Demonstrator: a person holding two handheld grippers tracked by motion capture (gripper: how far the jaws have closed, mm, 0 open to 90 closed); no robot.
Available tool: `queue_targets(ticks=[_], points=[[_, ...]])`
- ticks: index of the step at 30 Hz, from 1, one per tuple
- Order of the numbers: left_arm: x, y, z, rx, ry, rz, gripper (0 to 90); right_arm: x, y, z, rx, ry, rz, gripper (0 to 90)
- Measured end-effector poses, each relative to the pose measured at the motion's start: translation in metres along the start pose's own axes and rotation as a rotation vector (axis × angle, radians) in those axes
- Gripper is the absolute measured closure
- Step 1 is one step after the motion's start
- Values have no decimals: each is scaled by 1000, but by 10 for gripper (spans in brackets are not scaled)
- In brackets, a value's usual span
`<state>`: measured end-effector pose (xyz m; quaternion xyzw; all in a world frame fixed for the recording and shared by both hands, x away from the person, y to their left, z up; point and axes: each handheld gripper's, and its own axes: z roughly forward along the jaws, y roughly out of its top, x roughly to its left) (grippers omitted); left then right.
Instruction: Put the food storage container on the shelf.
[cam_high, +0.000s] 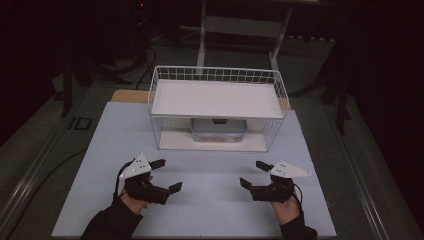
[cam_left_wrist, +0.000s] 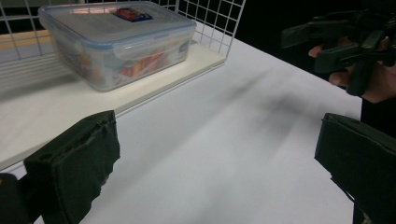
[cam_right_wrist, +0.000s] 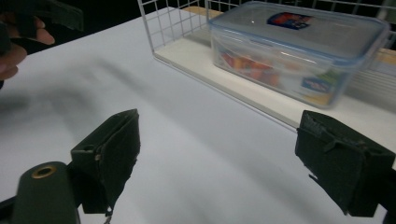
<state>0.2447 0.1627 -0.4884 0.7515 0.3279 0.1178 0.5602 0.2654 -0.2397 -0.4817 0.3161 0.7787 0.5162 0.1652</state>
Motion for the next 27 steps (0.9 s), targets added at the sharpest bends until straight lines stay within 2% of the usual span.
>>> queue_targets(ticks=[9,12,16,20,27], points=[[0,-6,-12,-7,19,5,0,-3,-14,-23,-1,-15,35,141],[1,-9,-12,-3,22,-2,0,-5,-17,-27,5,-19,29,141],[1,-11,-13,-8,26,-1,0,-9,-21,-29,17,-2,37,144],[4,-13,-11,-8,28,-16,0,-12,-23,-31,22,-11,38,144],[5,-16,-7,-2,19,-22,0,-17,-26,-24,48,11,54,146]])
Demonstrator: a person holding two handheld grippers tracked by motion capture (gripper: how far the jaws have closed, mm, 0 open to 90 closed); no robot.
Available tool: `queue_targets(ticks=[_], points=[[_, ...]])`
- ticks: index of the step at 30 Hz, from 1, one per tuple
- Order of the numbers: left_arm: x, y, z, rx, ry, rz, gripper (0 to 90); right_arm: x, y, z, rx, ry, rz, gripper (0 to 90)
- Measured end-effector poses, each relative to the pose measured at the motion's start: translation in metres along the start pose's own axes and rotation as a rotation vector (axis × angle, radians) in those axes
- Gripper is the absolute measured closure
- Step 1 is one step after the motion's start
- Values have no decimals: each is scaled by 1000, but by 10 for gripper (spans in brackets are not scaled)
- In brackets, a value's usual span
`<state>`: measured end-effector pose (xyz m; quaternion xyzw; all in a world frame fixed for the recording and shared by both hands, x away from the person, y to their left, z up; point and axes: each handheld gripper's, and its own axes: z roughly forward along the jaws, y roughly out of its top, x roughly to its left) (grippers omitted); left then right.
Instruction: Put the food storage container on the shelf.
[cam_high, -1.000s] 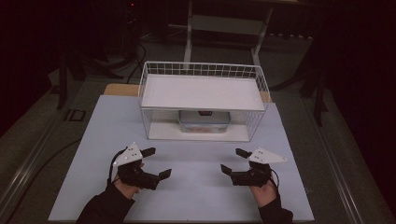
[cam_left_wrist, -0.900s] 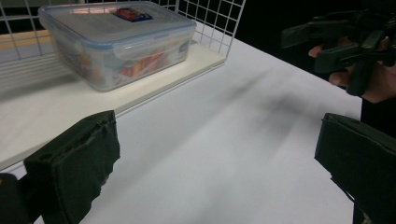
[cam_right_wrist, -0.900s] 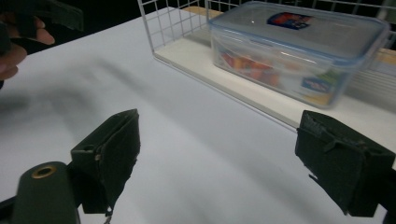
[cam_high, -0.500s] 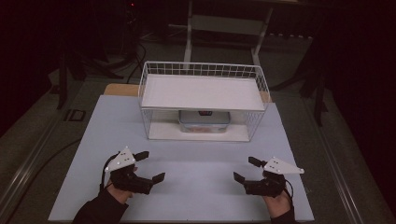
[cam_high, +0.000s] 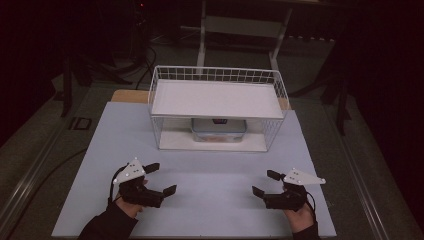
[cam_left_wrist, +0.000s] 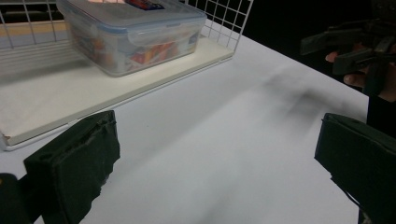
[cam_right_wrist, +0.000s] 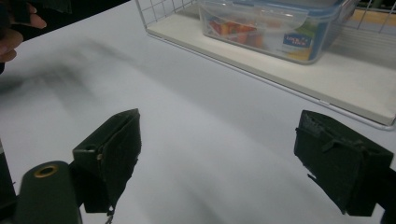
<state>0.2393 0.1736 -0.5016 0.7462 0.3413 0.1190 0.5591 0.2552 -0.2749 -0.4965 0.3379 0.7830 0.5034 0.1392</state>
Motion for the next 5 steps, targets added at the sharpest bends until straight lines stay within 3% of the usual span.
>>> queue_targets(ticks=[5], points=[[1,-1,1,2,-1,0,0,-2,-1,0,7,-4,9,146]])
